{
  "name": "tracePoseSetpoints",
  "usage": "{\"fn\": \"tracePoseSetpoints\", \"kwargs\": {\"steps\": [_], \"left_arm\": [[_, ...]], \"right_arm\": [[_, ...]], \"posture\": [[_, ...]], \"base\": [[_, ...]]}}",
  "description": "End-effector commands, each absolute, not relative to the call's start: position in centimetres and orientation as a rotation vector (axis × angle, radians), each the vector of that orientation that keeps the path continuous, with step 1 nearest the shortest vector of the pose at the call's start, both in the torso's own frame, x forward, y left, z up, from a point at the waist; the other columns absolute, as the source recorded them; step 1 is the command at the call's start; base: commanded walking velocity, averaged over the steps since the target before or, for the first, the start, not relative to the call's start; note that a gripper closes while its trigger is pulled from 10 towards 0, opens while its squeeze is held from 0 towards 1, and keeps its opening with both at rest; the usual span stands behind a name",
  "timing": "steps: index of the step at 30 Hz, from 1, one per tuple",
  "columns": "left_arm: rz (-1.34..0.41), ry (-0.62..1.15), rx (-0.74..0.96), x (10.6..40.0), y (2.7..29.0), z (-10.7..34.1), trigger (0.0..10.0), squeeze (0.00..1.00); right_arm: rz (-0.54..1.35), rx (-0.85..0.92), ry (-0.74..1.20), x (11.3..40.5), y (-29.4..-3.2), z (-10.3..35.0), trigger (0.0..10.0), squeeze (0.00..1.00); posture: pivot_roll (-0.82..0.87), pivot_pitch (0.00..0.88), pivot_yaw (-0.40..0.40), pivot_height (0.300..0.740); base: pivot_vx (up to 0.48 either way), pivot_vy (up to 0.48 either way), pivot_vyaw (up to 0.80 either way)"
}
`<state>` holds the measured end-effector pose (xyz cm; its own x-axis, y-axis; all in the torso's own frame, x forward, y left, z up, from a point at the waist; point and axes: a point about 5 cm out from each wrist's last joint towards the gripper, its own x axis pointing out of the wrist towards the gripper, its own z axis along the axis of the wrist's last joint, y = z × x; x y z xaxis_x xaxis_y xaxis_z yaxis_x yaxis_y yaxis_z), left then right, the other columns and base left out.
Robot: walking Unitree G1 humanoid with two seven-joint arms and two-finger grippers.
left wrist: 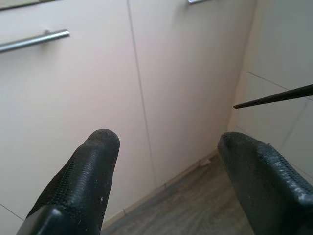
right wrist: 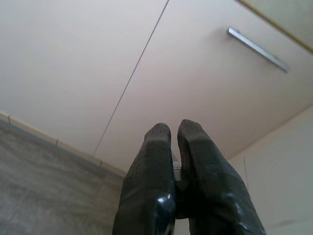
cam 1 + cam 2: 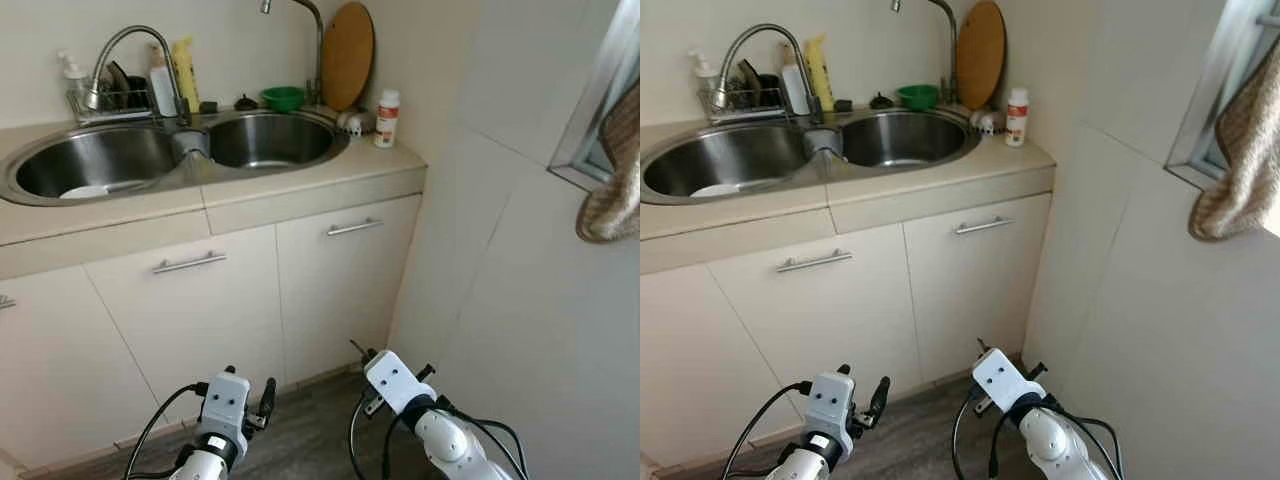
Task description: Kitchen organization
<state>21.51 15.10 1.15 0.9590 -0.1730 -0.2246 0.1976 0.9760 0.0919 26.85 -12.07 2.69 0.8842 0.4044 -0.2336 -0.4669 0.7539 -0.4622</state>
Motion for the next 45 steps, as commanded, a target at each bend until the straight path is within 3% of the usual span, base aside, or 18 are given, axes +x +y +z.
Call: {"fn": "tracePoseSetpoints", "kwargs": {"steps": [1,16,24,29,37,45], "left_arm": [[-0.185,0.211,0.122,21.6,15.2,1.3,10.0,0.0],[-0.18,0.207,0.154,21.7,15.2,1.5,10.0,0.0],[-0.114,0.034,0.216,23.4,15.9,5.5,10.0,0.0],[-0.115,-0.047,0.217,24.7,15.4,7.6,10.0,0.0],[-0.11,-0.149,0.212,25.7,14.5,10.5,10.0,0.0],[-0.112,-0.209,0.233,26.4,14.2,12.4,10.0,0.0]], "right_arm": [[0.466,-0.528,0.091,27.1,-12.1,3.3,10.0,0.0],[0.453,-0.525,0.059,27.5,-12.1,4.0,10.0,0.0],[0.379,-0.448,-0.293,29.9,-10.8,12.8,10.0,0.0],[0.405,-0.446,-0.349,29.9,-10.0,14.2,10.0,0.0],[0.403,-0.43,-0.364,29.4,-9.7,14.9,10.0,0.0],[0.326,-0.313,-0.577,29.8,-9.7,21.0,10.0,0.0]], "posture": [[-0.02,0.0,-0.004,0.74],[-0.02,0.0,-0.003,0.74],[-0.03,0.0,0.002,0.74],[-0.03,0.0,0.0,0.74],[-0.03,0.0,0.003,0.74],[-0.03,0.0,0.008,0.74]], "base": [[0.24,0.0,0.0],[0.0,0.0,0.0],[0.0,0.0,0.0],[0.0,0.0,0.0],[0.28,0.0,0.8],[0.303,0.0,0.06]]}}
